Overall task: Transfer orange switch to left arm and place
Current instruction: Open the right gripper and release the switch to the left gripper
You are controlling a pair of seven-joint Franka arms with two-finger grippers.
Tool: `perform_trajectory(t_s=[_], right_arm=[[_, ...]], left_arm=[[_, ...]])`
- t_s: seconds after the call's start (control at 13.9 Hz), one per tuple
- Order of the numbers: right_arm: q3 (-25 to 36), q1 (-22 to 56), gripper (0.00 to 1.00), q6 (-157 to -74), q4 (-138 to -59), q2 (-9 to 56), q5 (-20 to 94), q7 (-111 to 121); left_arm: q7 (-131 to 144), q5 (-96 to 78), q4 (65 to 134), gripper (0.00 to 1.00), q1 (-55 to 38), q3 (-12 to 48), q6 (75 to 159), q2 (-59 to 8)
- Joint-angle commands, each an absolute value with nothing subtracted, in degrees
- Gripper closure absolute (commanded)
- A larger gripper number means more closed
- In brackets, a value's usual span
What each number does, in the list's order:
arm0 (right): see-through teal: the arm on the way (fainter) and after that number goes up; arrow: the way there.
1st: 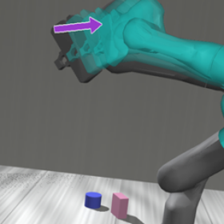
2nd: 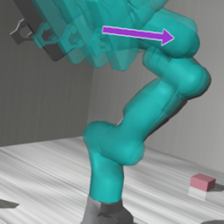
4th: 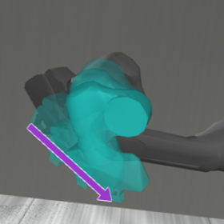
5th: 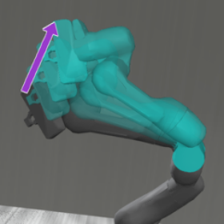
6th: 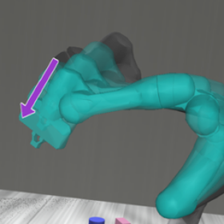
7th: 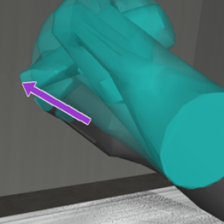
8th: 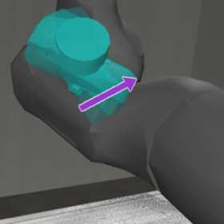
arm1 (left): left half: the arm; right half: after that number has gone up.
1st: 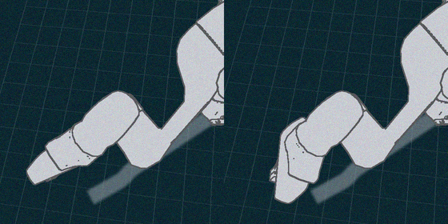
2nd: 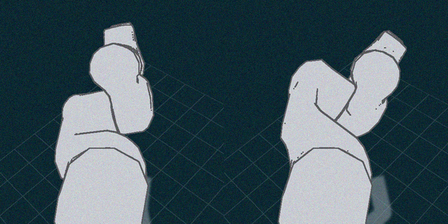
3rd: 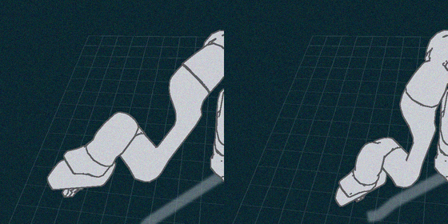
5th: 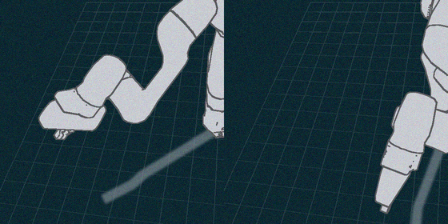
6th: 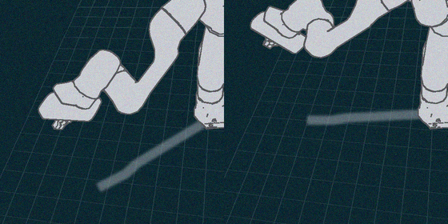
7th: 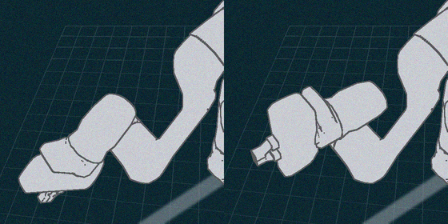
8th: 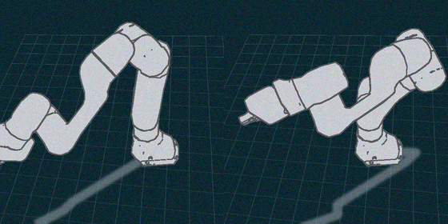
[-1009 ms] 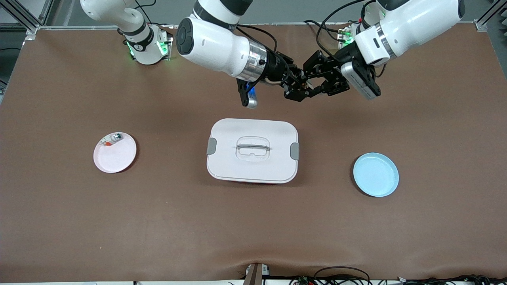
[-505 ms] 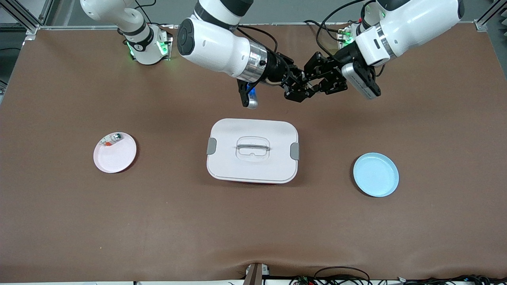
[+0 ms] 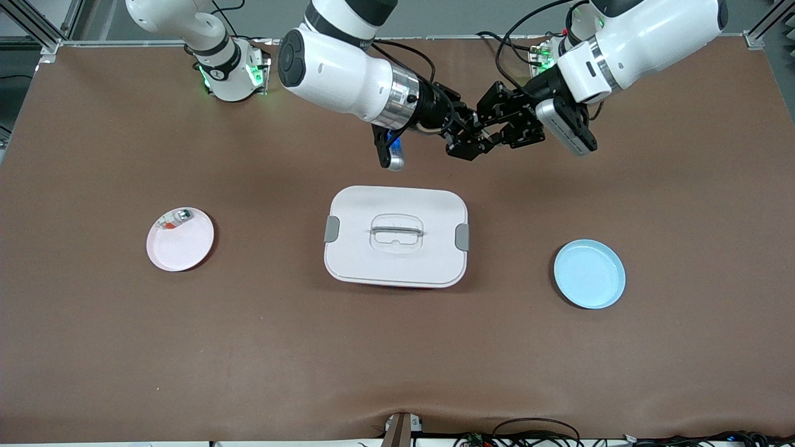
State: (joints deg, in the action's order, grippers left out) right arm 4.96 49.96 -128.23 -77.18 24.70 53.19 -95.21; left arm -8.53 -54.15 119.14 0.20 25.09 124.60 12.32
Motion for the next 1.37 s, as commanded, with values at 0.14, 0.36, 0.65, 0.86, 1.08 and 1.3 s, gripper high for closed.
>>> perform_trajectory(t_s=[0.14, 0.36, 0.65, 0.86, 1.08, 1.3], right_arm=[[5.5, 50.0, 0.0, -127.4, -75.7, 25.1, 53.0, -96.0], [5.5, 49.8, 0.0, -127.4, -75.7, 25.0, 52.9, -95.9], [5.7, 49.6, 0.0, -124.4, -75.6, 24.5, 49.5, -95.6], [6.1, 49.4, 0.0, -124.0, -75.6, 22.3, 43.1, -95.5], [6.2, 49.3, 0.0, -117.4, -76.1, 18.7, 33.0, -94.7], [6.2, 46.3, 0.0, -105.8, -76.3, 15.0, 29.2, -85.6]], left_arm=[[-10.6, -52.7, 120.3, 1.0, 1.7, 25.3, 124.7, 13.4], [-10.7, -50.7, 120.2, 1.0, 2.5, 25.3, 124.7, 12.7], [-10.7, -40.3, 118.6, 1.0, 5.5, 25.3, 124.7, 10.2], [-11.6, -31.0, 118.5, 1.0, 8.1, 25.3, 124.7, 7.0], [-14.9, -19.9, 118.3, 1.0, 11.1, 25.3, 124.7, 2.9], [-23.8, -12.4, 116.6, 1.0, 14.8, 25.3, 124.8, -2.4]])
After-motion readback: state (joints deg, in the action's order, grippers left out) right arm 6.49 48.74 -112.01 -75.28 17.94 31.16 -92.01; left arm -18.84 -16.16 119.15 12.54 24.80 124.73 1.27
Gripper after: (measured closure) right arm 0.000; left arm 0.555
